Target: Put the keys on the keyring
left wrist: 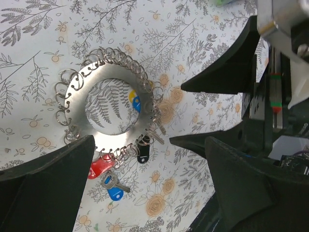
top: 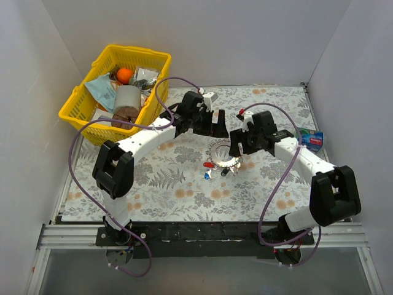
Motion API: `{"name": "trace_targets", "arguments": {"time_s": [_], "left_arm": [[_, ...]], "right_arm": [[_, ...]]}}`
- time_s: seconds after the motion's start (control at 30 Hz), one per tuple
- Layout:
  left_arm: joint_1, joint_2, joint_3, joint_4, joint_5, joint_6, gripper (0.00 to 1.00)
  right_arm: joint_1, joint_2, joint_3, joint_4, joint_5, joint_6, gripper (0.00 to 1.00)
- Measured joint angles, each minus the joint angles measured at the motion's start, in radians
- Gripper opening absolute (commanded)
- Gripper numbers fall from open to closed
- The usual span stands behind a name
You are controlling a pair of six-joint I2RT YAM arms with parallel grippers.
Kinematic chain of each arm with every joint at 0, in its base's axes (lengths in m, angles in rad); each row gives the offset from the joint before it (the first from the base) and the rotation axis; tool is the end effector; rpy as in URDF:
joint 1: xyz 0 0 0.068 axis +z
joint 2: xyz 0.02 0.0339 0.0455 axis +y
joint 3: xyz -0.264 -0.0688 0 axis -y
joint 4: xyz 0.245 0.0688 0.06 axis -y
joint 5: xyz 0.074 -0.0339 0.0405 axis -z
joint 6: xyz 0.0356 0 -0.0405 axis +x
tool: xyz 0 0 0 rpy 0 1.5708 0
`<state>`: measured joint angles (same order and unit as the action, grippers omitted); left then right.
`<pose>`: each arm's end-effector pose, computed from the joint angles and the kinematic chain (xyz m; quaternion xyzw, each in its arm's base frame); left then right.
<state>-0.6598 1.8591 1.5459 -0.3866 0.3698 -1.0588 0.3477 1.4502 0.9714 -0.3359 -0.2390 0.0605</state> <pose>0.3308 -0.2729 0.2792 -0.1006 0.8889 -0.4229 0.1445 0.2865 0.1128 0.2370 -0.1756 0.9070 0.1828 0.3364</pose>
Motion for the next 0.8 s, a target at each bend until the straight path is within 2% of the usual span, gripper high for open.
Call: {"name": "trace_targets", "arguments": {"time_s": [0.37,0.8], "left_arm": [[0.010,0.000,0.000,-0.004,-0.020,0.014,0.98],[0.093,-0.006,-0.089,-0.005,0.006,-0.001,0.94]], "right_arm": [[0.090,-0.019,-0.007,-0.032,0.080,-0.014,0.82],[0.094,-0.019,-0.036,-0.032,0.122,0.057,0.77]]}}
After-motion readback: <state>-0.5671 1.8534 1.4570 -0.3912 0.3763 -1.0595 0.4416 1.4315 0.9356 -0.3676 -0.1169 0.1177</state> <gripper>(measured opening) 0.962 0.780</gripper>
